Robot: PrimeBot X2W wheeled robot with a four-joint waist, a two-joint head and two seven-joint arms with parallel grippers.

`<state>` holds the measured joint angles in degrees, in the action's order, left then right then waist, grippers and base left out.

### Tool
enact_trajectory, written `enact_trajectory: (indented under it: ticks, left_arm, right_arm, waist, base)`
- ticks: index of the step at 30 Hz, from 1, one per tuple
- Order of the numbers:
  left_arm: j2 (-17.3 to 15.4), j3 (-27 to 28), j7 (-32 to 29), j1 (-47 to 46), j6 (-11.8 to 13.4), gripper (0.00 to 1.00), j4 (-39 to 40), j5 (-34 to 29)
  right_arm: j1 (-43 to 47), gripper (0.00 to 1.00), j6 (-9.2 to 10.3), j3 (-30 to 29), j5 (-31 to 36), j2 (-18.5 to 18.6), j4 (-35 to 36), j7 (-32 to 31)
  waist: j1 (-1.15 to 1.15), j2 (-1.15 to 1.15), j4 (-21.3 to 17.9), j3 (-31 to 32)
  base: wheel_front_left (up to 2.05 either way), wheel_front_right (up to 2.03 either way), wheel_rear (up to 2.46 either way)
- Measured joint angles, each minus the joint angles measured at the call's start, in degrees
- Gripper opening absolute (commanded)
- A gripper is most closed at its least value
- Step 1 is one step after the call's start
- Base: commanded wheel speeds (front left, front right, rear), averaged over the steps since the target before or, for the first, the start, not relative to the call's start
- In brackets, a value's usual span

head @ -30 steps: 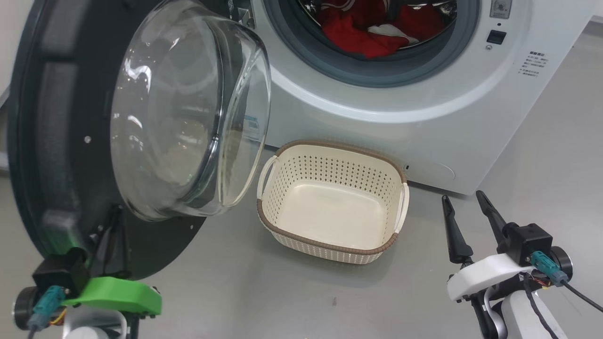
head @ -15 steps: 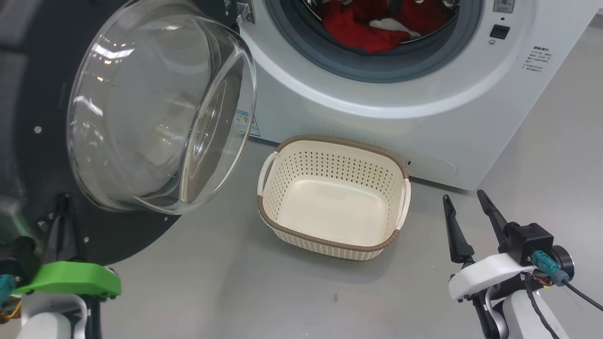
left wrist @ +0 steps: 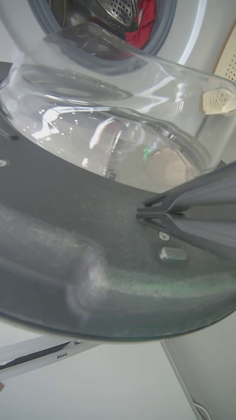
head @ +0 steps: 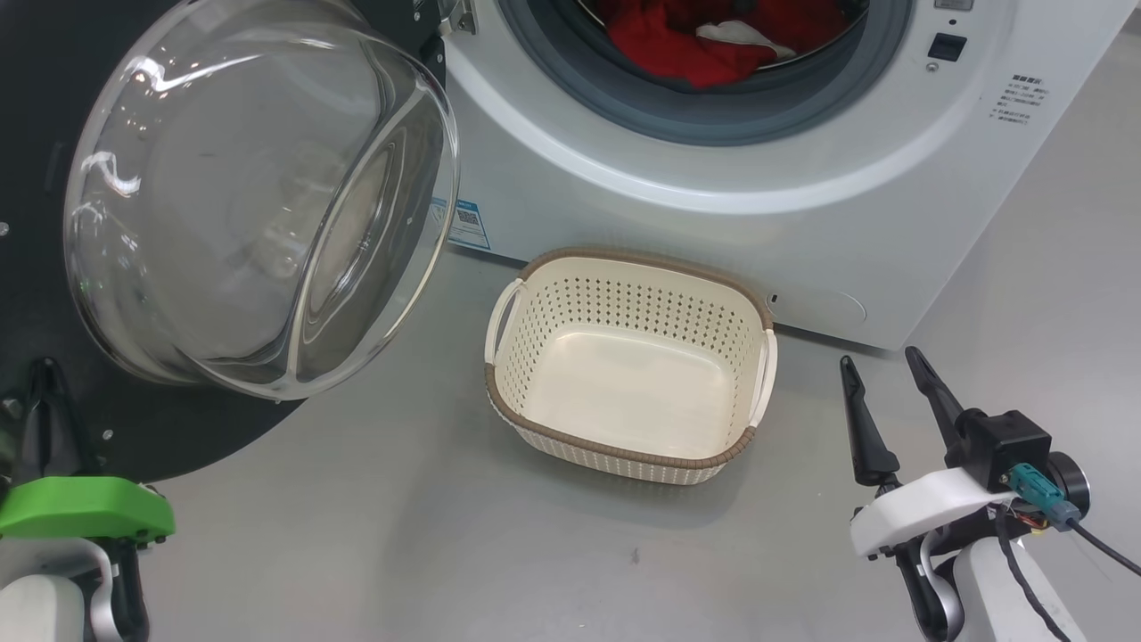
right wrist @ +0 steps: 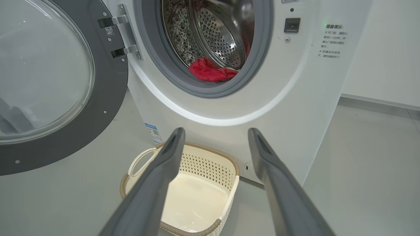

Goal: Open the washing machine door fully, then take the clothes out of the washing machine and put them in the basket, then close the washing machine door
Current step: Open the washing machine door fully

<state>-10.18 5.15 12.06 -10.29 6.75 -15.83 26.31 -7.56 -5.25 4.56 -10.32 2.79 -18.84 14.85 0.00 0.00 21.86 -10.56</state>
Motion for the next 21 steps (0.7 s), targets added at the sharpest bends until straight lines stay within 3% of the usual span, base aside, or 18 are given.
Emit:
enact_trajectory:
  ticks: [14, 21]
  left_arm:
    - [2.2, -1.9, 1.3, 0.1, 0.0, 0.00, -0.1, -1.2]
    - [3.7, -3.3, 1.7, 5.3, 0.0, 0.00, 2.0, -2.9]
  right_arm:
    - [-0.4, 1.00, -0.24, -0.2, 0.2, 0.0, 0.0, 0.0]
    - [-0.5, 1.00, -0.68, 0.7, -0.2, 0.0, -0.1, 0.0]
  waist:
    - [0.00, 0.00, -0.2, 0.3]
    - [0.00, 0.00, -1.0, 1.1]
  base:
    - [0.00, 0.00, 0.00]
    - [0.00, 0.00, 0.00]
